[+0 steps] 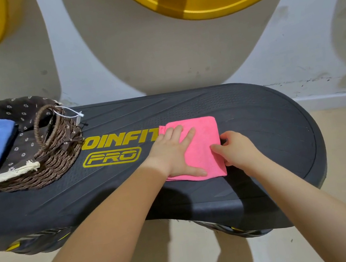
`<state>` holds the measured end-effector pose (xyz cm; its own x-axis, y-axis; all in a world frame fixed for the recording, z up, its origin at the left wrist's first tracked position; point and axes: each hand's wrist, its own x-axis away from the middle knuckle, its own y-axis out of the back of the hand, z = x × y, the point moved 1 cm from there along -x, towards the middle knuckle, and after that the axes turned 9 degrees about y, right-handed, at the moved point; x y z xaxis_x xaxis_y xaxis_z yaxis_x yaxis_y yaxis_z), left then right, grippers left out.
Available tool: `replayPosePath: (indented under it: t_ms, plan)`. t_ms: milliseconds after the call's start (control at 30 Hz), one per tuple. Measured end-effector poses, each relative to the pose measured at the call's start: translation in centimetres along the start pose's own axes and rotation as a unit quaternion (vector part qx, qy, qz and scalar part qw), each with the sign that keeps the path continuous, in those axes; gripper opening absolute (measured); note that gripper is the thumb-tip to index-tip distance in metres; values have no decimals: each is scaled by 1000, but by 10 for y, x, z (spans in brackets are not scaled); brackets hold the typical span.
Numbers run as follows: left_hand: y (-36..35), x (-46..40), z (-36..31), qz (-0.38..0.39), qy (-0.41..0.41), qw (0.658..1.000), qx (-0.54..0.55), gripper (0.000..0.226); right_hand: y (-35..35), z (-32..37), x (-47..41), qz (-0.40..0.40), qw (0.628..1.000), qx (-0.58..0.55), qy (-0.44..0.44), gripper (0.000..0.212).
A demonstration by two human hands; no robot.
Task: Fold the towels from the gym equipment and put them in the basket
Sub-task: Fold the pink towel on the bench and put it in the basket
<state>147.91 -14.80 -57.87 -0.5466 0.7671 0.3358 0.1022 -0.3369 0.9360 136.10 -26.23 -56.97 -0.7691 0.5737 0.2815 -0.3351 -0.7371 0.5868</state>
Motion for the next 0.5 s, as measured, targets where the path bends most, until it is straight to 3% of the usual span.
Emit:
replayPosePath:
  t_ms: [133,200,267,333,433,500]
  plan:
    - [-13,1,4,-3,2,999,52,115,-5,13,4,15,993,-119,3,13]
    - [-16,6,9,-3,-15,990,141,114,-10,23,5,6,991,-128,30,27]
    - [-14,12,20,11,-22,955,294,106,-14,36,5,-11,991,-120,55,39]
    - [-13,17,35,15,-26,922,386,83,-17,49,3,-15,992,-94,86,44]
    - [-19,20,50,-28,-34,951,305,36,-28,68,1,-8,992,11,122,44]
    - [-26,19,55,-29,-19,942,333,10,-40,76,2,-5,990,66,127,33]
